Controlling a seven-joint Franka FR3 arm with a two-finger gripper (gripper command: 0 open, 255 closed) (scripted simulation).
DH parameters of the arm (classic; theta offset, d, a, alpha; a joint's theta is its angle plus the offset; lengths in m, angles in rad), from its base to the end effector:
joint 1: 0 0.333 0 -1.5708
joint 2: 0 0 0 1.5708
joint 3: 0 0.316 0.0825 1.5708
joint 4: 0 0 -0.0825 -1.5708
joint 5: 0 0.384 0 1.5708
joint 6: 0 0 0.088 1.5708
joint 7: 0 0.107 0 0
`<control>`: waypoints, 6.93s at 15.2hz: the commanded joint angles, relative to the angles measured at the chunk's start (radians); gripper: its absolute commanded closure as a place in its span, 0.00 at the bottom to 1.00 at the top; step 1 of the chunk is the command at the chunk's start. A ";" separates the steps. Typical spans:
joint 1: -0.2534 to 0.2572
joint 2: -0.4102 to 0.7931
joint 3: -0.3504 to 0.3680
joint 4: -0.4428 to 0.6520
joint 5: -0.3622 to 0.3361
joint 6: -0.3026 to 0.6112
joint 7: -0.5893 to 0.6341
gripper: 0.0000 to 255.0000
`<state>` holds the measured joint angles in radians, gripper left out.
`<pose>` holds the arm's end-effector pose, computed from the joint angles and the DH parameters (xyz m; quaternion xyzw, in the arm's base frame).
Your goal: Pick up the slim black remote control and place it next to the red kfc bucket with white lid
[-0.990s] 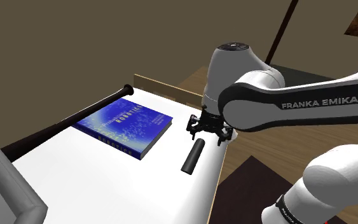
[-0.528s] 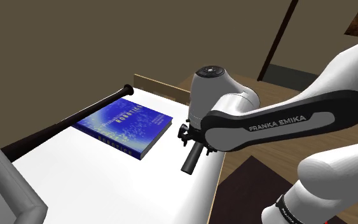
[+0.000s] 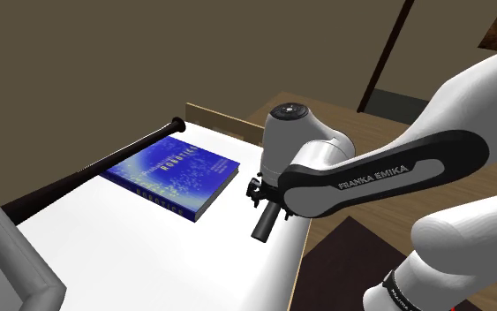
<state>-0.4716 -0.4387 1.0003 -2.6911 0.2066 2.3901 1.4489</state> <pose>0.3533 0.1766 0.3083 0.8394 -0.5314 0.0866 0.0743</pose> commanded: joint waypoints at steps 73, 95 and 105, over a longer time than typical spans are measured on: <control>0.075 -0.215 -0.368 0.636 -0.064 -0.851 -0.176 1.00; -0.077 0.106 0.089 1.135 -0.135 -1.041 0.204 1.00; -0.972 -0.069 0.931 1.684 0.066 -1.230 0.306 1.00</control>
<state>-1.3750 -0.4598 1.8969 -1.0761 0.2253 1.1879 1.7559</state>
